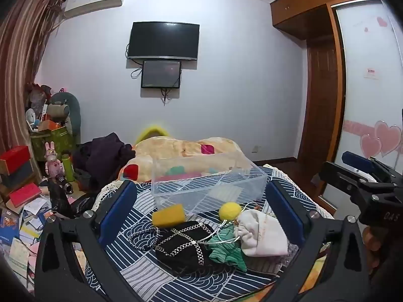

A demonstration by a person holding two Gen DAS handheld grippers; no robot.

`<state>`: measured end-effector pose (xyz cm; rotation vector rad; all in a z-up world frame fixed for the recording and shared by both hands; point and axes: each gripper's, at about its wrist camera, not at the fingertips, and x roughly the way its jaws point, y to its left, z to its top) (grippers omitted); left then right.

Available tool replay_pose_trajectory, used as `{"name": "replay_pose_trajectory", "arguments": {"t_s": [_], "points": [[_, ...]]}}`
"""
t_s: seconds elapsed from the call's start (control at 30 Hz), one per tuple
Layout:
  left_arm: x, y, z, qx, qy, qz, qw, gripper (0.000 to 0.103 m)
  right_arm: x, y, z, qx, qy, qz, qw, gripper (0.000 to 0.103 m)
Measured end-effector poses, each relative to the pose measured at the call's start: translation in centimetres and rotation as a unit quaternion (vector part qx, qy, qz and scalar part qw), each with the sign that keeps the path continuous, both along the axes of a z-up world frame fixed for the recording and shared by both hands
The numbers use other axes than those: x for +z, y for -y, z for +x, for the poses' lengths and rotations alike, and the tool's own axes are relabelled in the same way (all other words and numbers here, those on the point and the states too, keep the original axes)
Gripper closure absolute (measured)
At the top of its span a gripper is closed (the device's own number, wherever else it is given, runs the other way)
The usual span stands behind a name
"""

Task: Organize soft objects

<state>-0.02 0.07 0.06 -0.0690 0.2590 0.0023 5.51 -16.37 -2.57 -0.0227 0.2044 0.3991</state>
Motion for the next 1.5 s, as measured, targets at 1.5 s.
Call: {"name": "replay_pose_trajectory", "arguments": {"t_s": [1.5], "points": [[-0.2, 0.9, 0.0, -0.014, 0.004, 0.001, 0.9999, 0.0, 0.3, -0.2, -0.6, 0.011, 0.014, -0.003, 1.0, 0.0]]}}
